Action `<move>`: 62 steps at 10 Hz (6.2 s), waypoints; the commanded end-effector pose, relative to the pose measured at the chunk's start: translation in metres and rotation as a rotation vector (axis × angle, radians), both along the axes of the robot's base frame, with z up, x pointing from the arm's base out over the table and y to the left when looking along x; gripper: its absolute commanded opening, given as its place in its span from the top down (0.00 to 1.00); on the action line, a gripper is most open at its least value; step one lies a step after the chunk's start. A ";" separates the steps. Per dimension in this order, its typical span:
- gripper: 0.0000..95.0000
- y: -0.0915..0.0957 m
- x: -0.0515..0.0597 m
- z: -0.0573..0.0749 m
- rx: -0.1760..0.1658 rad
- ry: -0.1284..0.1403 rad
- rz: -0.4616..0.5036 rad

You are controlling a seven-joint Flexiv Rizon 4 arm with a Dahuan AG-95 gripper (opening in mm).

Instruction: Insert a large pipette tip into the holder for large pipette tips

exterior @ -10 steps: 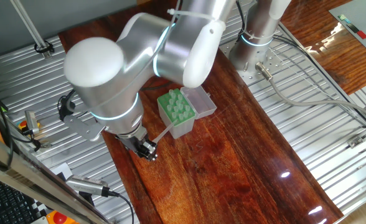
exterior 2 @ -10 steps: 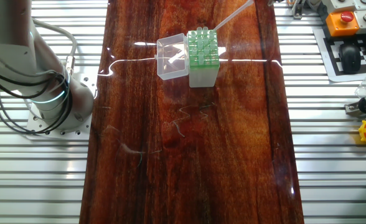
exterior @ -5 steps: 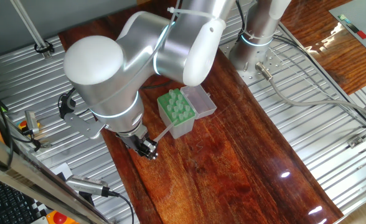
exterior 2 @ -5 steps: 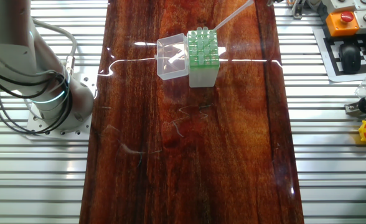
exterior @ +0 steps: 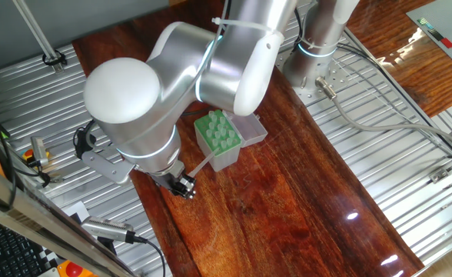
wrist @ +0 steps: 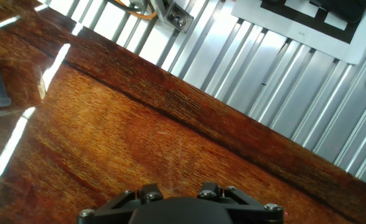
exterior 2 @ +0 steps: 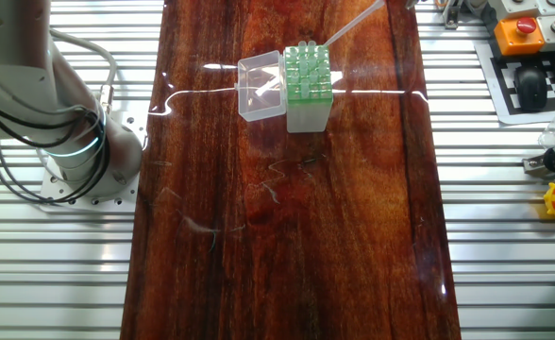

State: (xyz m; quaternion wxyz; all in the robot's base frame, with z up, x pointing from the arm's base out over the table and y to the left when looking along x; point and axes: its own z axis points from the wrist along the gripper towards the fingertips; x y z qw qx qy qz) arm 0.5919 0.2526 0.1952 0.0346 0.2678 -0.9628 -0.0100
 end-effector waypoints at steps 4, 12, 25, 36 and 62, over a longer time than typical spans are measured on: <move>0.60 0.000 -0.001 0.000 0.006 -0.003 -0.011; 0.60 0.000 -0.001 0.000 0.002 -0.001 -0.006; 0.60 -0.007 0.004 -0.007 0.004 -0.004 -0.002; 0.60 -0.013 -0.028 -0.011 0.002 -0.015 -0.020; 1.00 -0.011 -0.043 -0.008 -0.015 -0.048 -0.077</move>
